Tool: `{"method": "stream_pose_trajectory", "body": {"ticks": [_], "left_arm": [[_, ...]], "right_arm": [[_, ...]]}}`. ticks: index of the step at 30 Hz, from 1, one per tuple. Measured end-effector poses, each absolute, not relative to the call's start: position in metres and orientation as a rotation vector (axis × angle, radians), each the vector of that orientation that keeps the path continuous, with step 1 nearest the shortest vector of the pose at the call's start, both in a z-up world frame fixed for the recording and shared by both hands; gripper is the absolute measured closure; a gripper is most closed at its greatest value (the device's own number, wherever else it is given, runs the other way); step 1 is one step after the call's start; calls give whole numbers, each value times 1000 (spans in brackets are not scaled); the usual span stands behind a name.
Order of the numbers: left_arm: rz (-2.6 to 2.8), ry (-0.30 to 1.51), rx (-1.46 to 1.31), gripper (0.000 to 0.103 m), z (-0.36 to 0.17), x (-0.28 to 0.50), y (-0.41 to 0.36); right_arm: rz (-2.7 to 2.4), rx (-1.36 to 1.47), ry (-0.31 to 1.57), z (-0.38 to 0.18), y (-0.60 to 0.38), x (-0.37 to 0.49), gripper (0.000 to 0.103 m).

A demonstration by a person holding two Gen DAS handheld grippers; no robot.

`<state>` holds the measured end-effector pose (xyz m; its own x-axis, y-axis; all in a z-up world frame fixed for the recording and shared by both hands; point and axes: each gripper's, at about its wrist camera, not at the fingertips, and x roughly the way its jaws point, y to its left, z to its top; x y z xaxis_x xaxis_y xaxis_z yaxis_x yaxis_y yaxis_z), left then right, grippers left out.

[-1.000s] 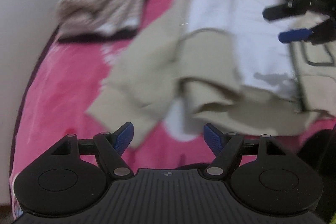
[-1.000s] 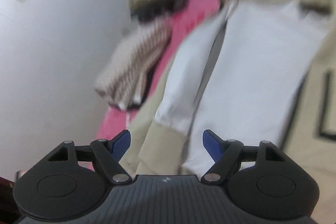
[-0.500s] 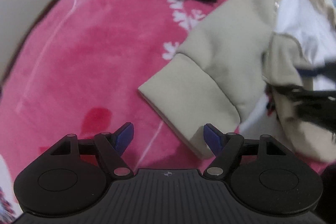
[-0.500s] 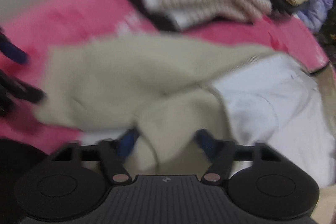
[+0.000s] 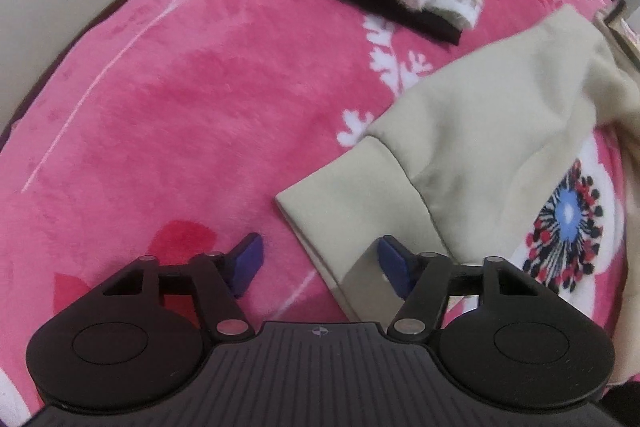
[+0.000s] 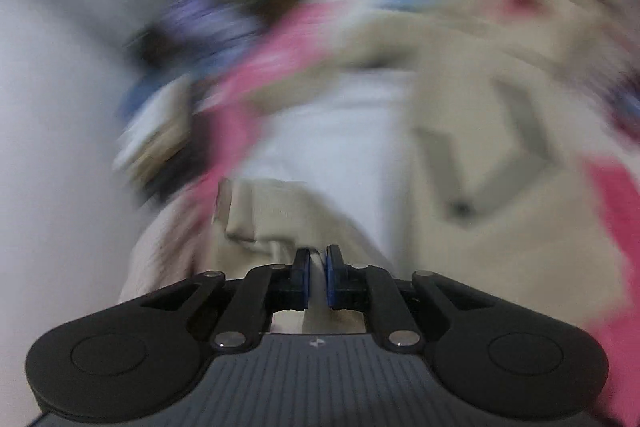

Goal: Fold clothes

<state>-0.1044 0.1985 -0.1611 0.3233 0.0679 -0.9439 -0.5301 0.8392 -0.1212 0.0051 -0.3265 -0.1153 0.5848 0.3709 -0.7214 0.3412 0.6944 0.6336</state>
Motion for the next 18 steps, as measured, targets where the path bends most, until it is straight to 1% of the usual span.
{"method": "stream_pose_trajectory", "body": {"ticks": [1,2,3,4,5,6,8,13,14,15,16,18], "left_arm": [[420,1174,-458,53,-159,-106,198],[429,1162,-462,63,-156,-108,197],[439,1150,-466,70,-154,-110,196],[446,1138,-473,82,-151,-111,197],[451,1126,-485,89,-148,-109,202],[457,1113,-496,94,-145,-108,207],[455,1071,-547,99,-138,-112,215],[448,942,-594,100,-117,-123,223],[442,921,-598,100,-113,-126,223],[438,906,-603,100,-110,-128,224],[436,892,-614,100,-106,-128,226],[432,862,-648,100,-96,-129,232]], "right_arm": [[-51,906,999,-129,-340,-3,94],[-107,960,1009,-139,-351,-11,94],[-143,1002,1003,-146,-358,-19,93],[-151,1038,989,-149,-360,-24,92],[-154,1072,975,-152,-362,-28,91],[-155,1091,965,-150,-364,-31,91],[-135,1086,933,-140,-367,-35,91],[-69,983,815,-94,-358,-42,90],[-40,929,805,-88,-347,-39,89],[-10,872,797,-83,-335,-35,83],[39,805,798,-77,-320,-31,81],[169,668,830,-70,-285,-24,80]]}}
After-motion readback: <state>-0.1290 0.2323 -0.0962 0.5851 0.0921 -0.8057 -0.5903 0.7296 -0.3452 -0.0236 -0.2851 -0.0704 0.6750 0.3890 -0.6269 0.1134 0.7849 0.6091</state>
